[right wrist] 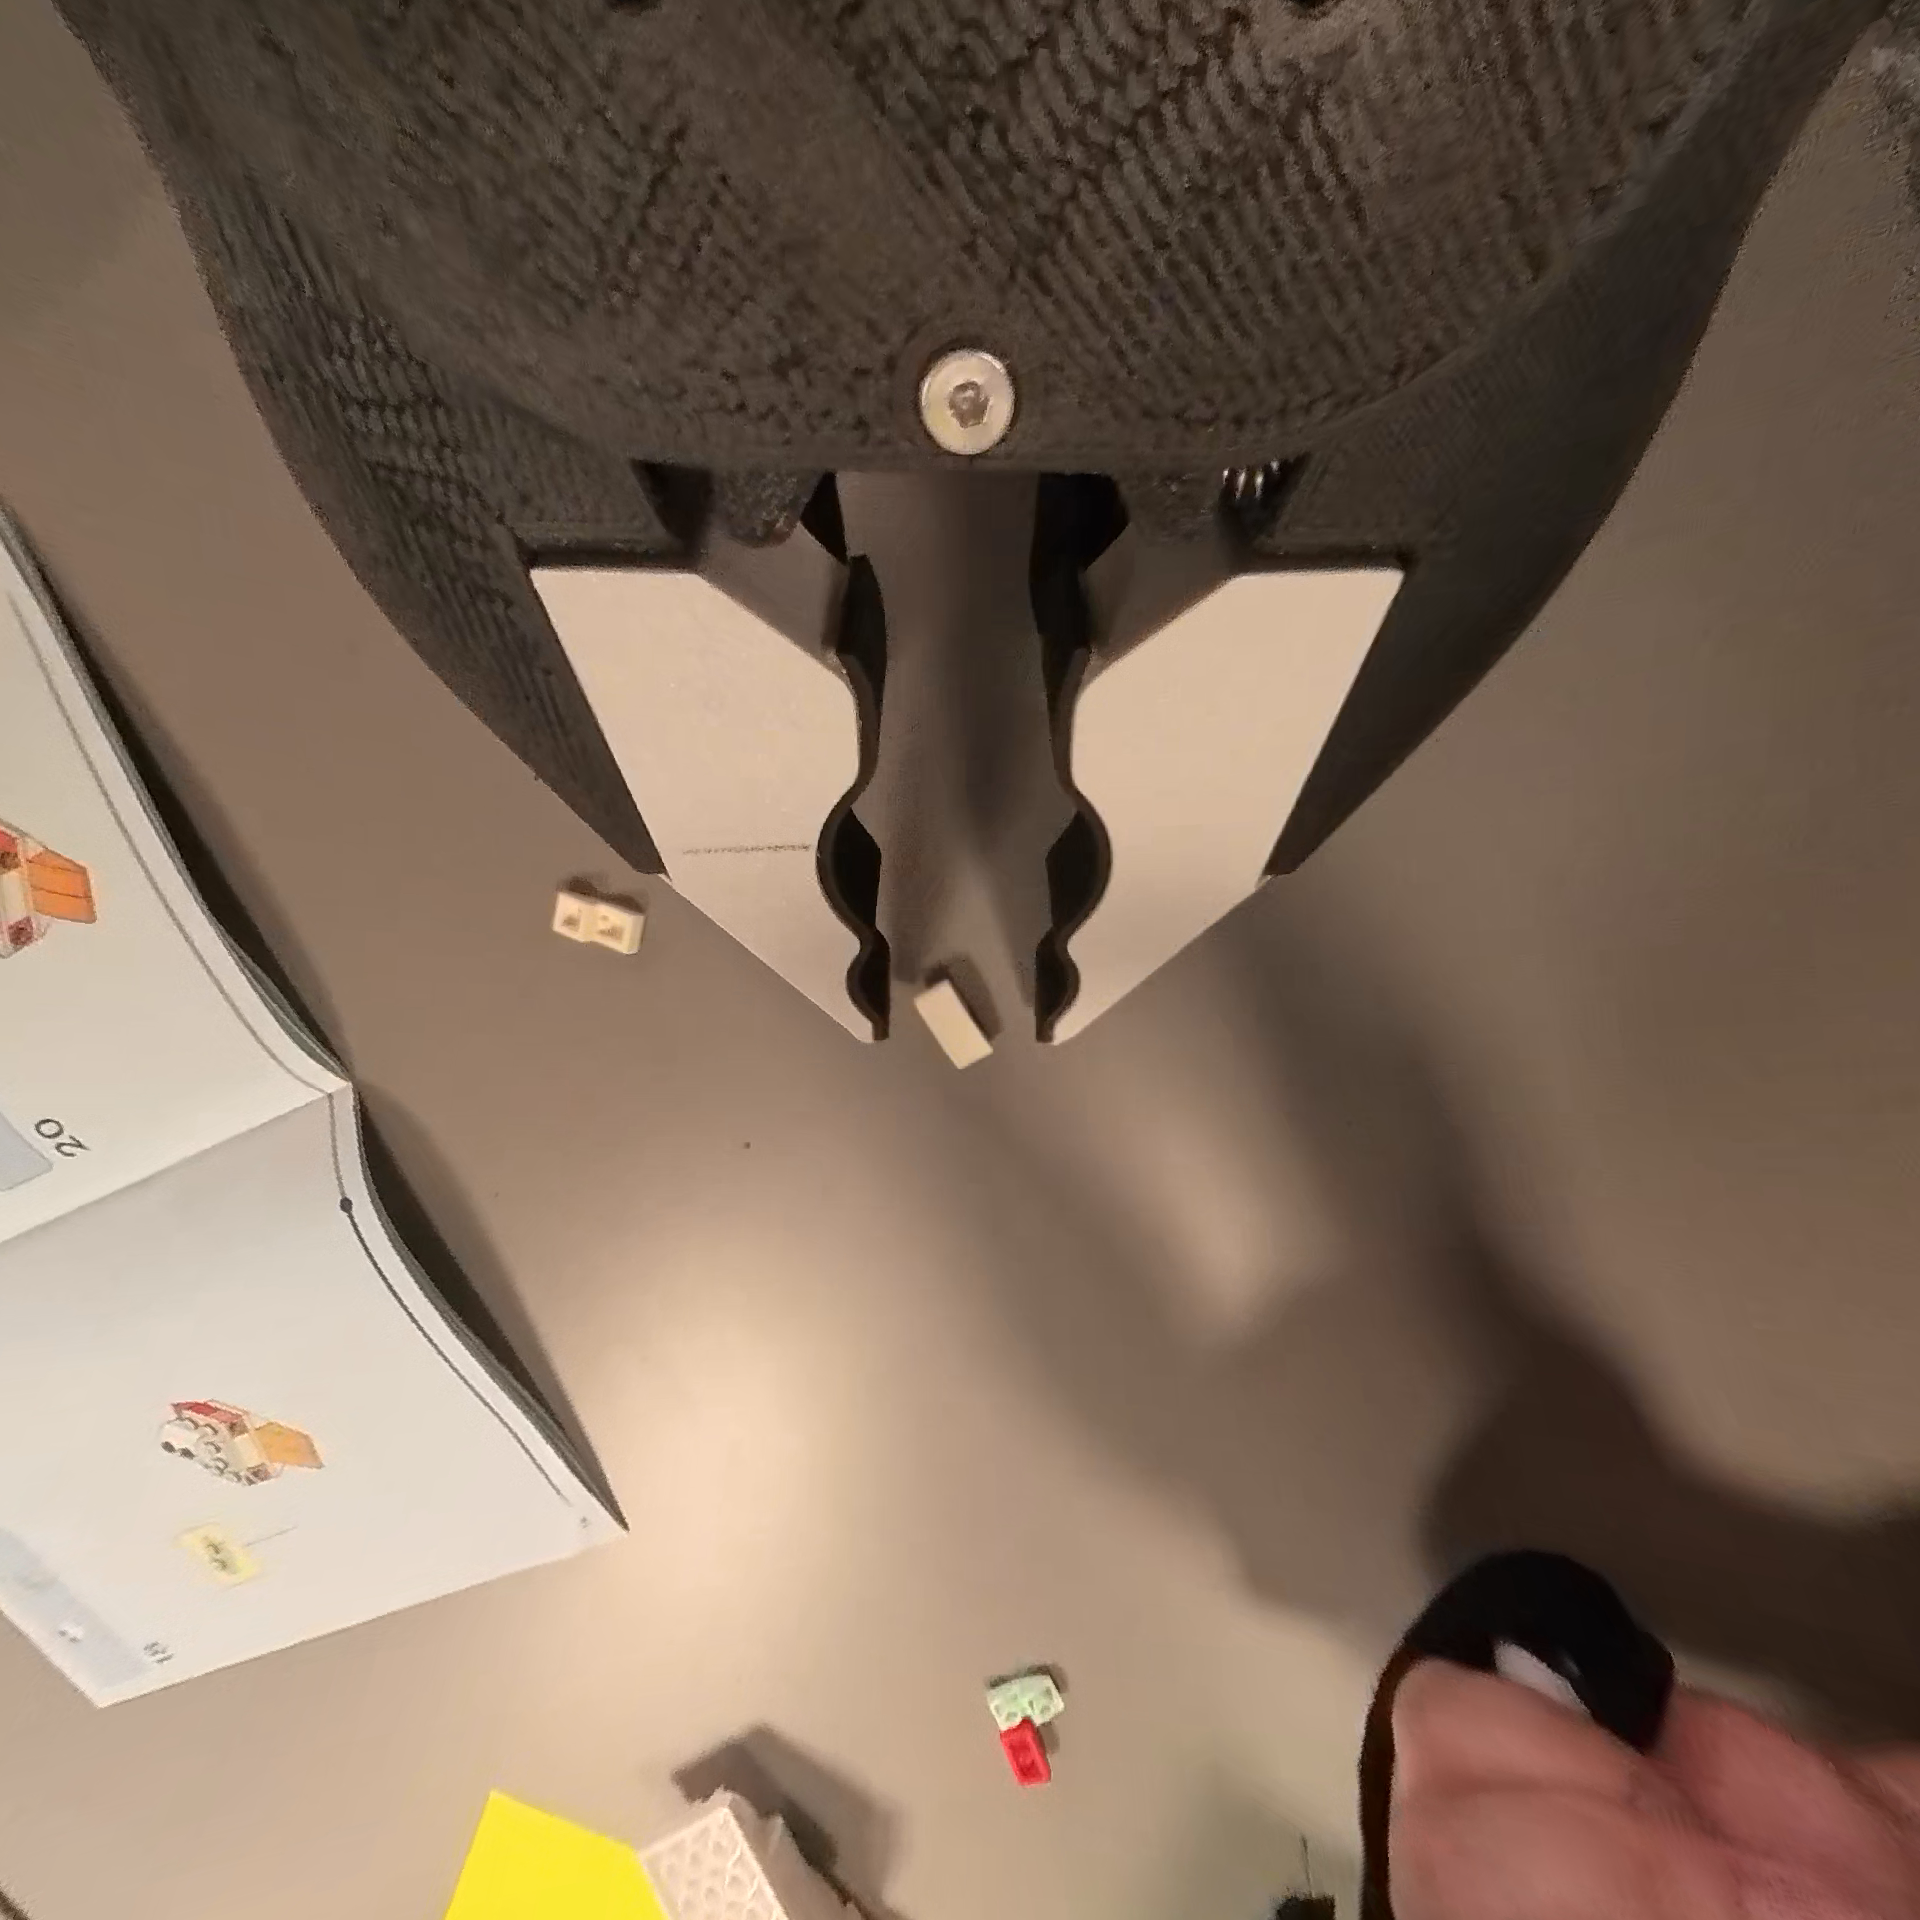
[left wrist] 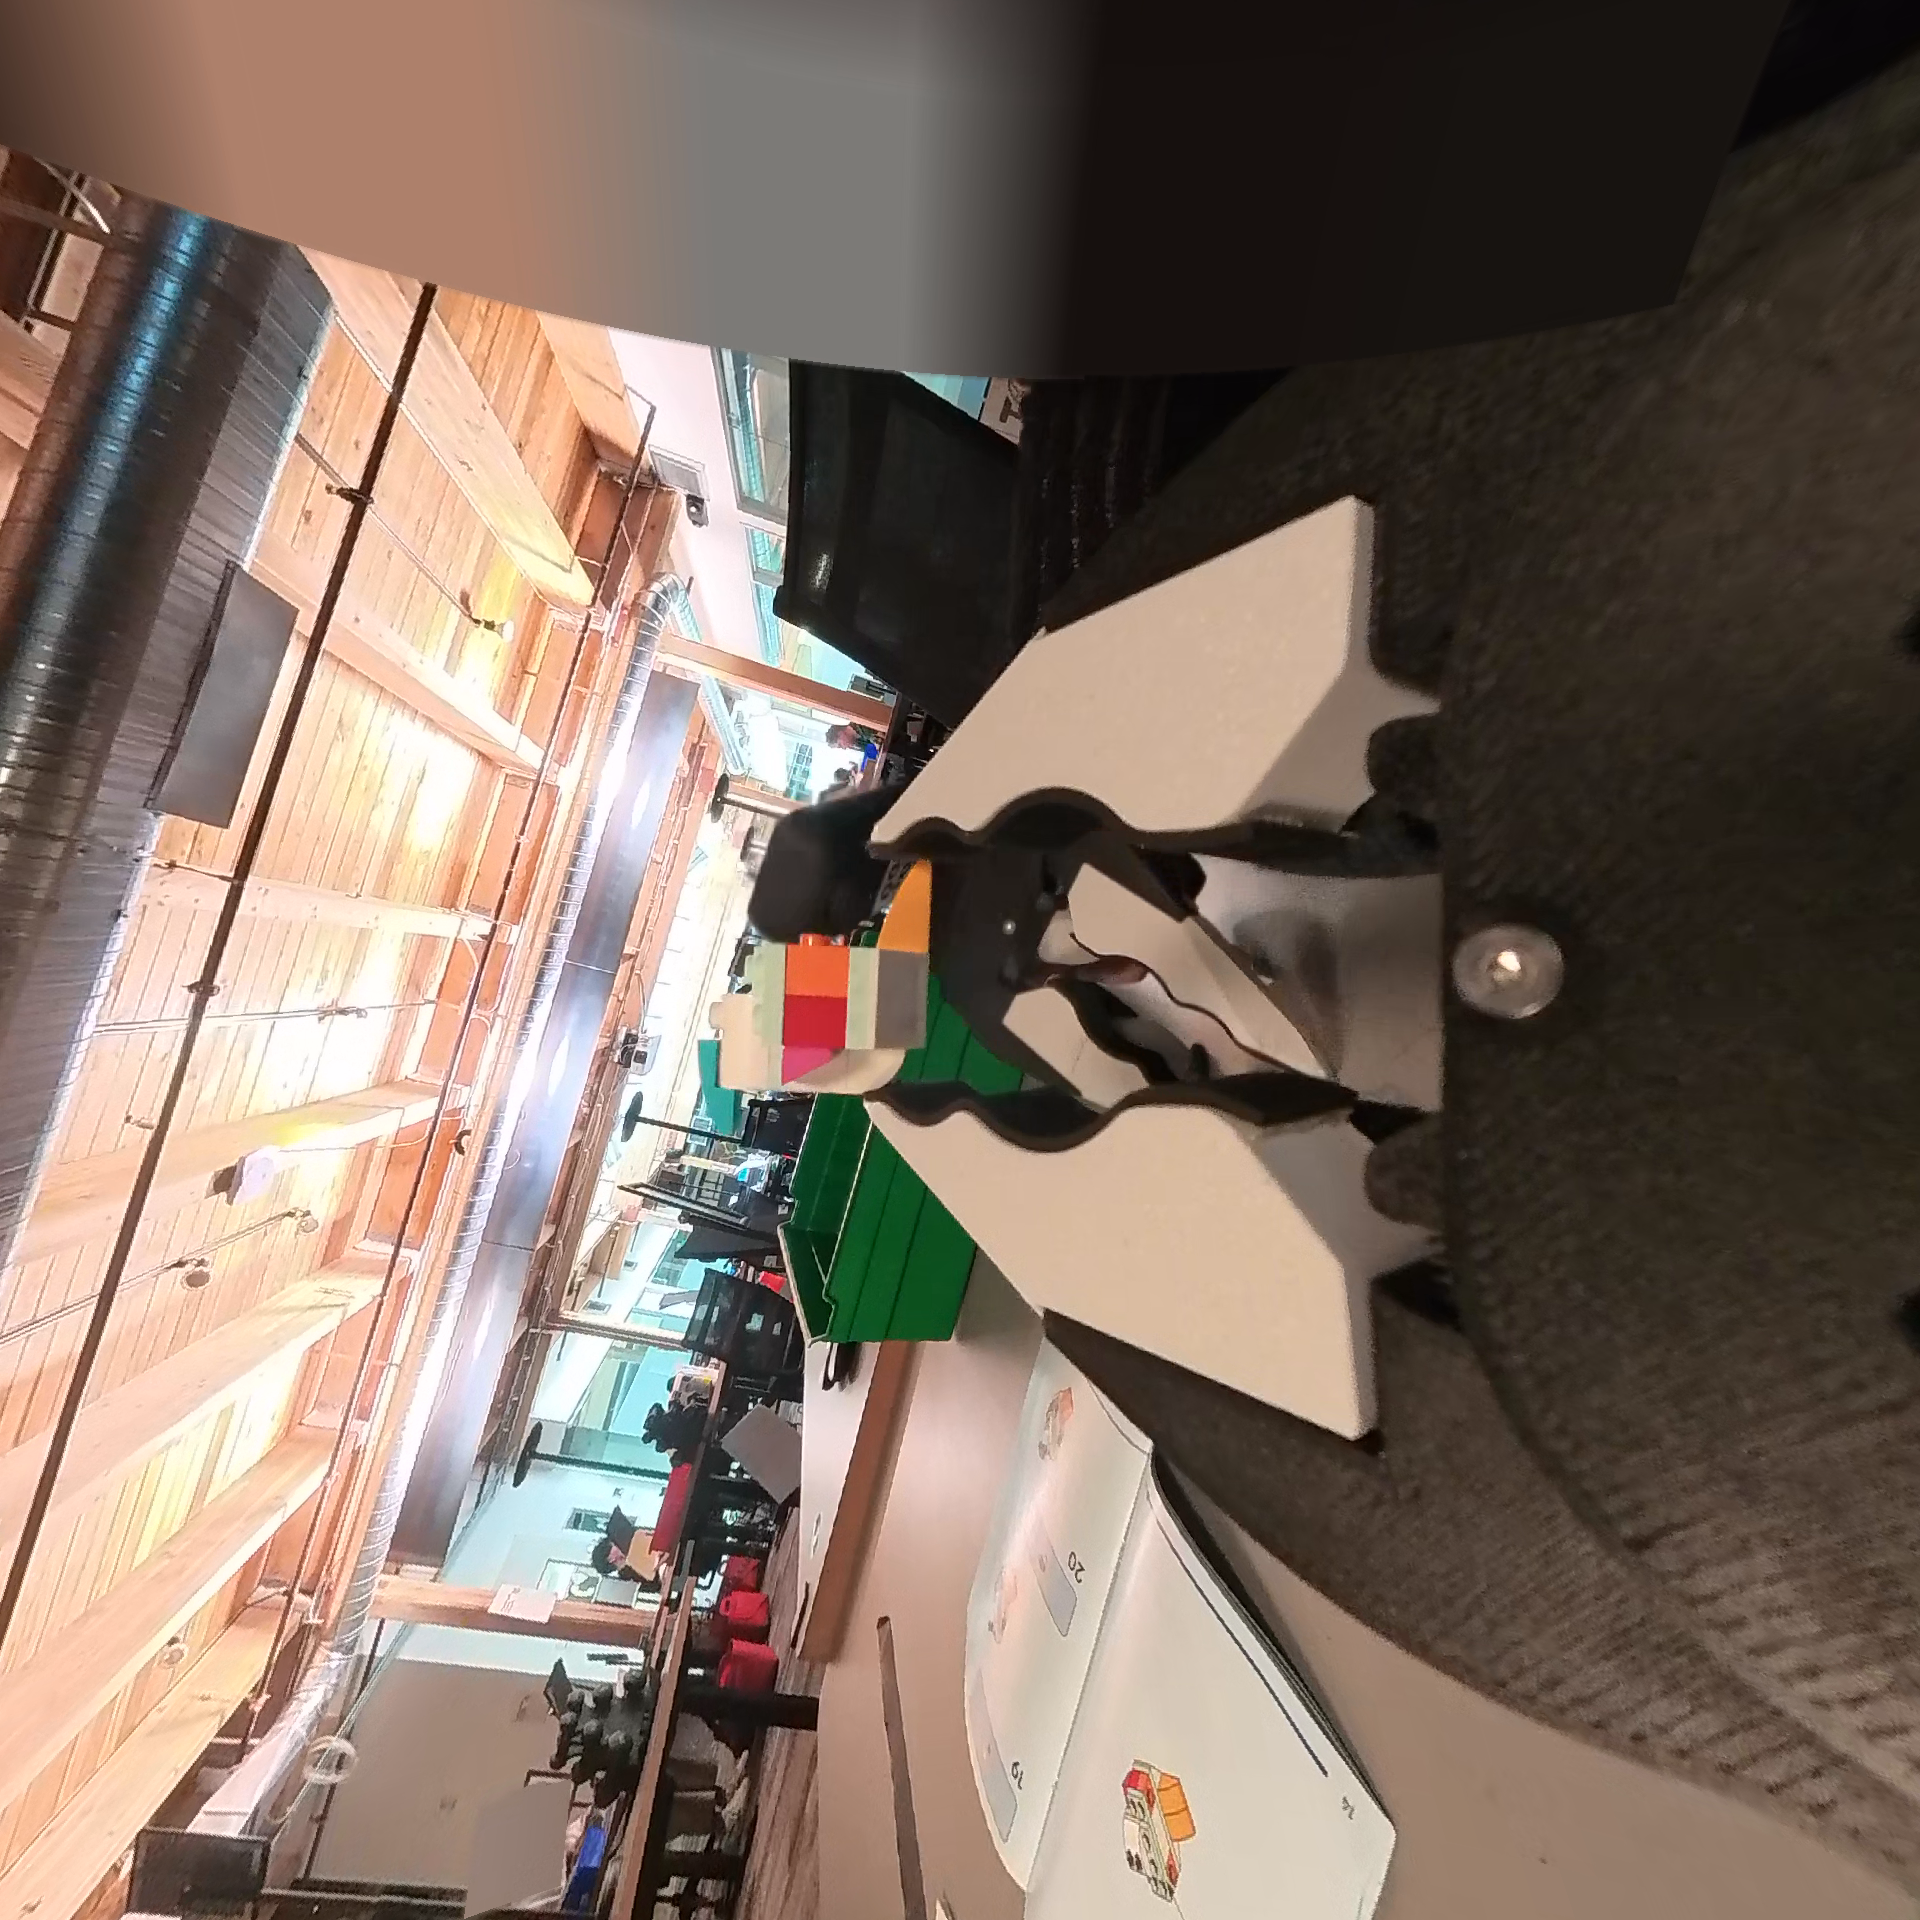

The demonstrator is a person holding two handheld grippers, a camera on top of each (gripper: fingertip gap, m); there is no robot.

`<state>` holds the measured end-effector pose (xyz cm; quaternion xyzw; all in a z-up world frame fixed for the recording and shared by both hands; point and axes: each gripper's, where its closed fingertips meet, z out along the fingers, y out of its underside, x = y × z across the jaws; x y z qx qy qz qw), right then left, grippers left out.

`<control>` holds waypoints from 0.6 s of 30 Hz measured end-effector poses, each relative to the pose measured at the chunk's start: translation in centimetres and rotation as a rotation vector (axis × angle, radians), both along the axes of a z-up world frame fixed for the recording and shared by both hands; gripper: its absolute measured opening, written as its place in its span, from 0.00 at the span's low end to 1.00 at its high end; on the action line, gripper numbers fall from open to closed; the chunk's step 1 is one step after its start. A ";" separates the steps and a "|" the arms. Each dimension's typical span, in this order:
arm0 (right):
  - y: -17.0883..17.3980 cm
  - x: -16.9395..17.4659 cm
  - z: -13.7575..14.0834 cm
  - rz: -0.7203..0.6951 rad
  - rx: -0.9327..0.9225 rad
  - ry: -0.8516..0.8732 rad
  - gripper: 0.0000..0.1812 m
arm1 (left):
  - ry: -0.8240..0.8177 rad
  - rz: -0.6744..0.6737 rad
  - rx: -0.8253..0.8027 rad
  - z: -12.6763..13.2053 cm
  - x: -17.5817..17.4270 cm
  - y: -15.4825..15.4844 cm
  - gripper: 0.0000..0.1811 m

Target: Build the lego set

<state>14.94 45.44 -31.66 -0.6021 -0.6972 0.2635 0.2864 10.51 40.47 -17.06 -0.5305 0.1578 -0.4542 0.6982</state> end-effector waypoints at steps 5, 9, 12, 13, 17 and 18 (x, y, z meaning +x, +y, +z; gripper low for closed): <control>0.0 0.1 -0.4 0.057 -0.057 -0.033 0.13 | -0.004 -0.001 0.000 0.0 -0.1 0.0 0.23; 0.0 0.3 -0.5 0.072 -0.077 -0.047 0.11 | -0.006 -0.002 -0.001 0.1 -0.1 0.0 0.23; -0.1 0.4 -0.5 0.069 -0.080 -0.043 0.10 | -0.004 -0.006 -0.002 0.0 0.0 0.0 0.23; 0.0 0.4 -0.5 0.066 -0.080 -0.041 0.10 | -0.003 -0.006 -0.003 0.0 0.0 0.0 0.23; 0.0 0.5 -0.5 0.054 -0.088 -0.030 0.07 | -0.001 -0.008 -0.004 0.0 0.1 0.0 0.23; 0.0 0.5 -0.5 0.050 -0.089 -0.027 0.06 | -0.002 -0.008 -0.005 0.0 0.1 0.0 0.23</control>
